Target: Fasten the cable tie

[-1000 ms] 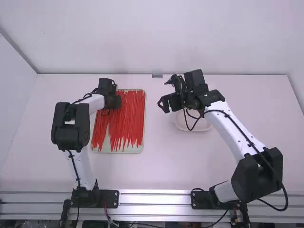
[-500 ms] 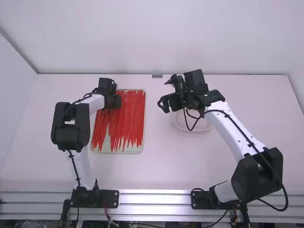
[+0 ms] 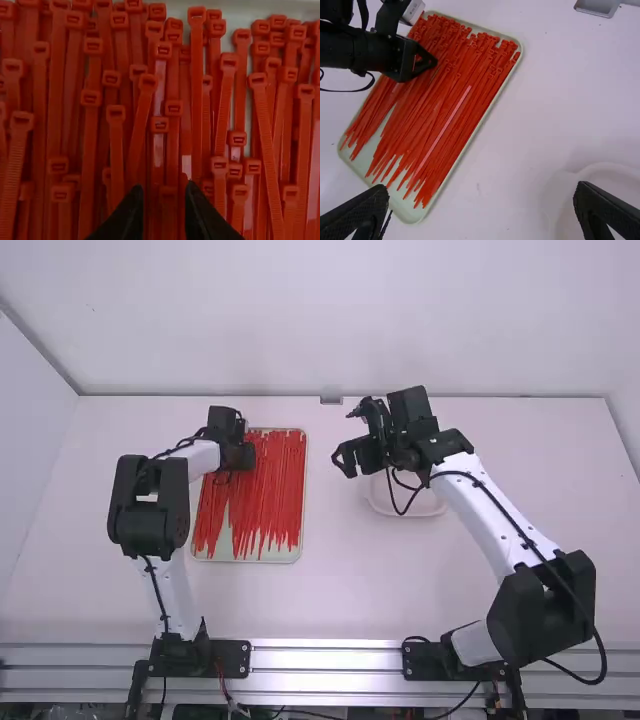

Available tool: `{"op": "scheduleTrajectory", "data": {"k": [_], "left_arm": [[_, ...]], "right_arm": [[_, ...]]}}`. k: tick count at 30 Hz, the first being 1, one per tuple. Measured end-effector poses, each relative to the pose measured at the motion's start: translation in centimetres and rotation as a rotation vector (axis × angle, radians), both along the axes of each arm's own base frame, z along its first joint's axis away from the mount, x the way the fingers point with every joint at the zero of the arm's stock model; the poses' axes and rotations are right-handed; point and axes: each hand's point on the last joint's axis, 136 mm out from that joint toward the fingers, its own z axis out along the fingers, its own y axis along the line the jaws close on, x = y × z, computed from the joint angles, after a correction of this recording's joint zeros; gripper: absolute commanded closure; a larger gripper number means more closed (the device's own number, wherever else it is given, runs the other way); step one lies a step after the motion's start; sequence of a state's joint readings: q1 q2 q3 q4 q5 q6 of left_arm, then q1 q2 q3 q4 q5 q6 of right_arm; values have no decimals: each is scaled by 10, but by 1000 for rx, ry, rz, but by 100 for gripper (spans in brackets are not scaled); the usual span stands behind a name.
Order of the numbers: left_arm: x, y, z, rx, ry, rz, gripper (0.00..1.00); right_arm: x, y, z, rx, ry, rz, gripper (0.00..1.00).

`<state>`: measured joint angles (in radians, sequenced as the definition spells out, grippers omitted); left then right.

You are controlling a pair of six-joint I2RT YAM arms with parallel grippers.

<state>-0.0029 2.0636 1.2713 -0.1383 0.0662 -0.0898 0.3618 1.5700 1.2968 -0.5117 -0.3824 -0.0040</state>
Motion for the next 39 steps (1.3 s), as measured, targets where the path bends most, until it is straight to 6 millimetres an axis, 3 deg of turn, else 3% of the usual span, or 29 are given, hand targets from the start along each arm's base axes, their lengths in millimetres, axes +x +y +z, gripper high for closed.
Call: {"op": "scheduleTrajectory", "data": {"k": [21, 29, 35, 39], "left_arm": [[0, 0, -2, -1, 4, 1, 97], [-2, -4, -9, -4, 18, -1, 98], [-3, -6, -4, -4, 68, -2, 98], [9, -5, 16, 21, 57, 9, 98]], "right_arm": [[0, 0, 0, 0, 1, -1, 1], [-2, -1, -2, -4, 10, 0, 1], [-3, -1, -2, -6, 15, -1, 1], [-3, -1, -2, -5, 14, 0, 1]]}}
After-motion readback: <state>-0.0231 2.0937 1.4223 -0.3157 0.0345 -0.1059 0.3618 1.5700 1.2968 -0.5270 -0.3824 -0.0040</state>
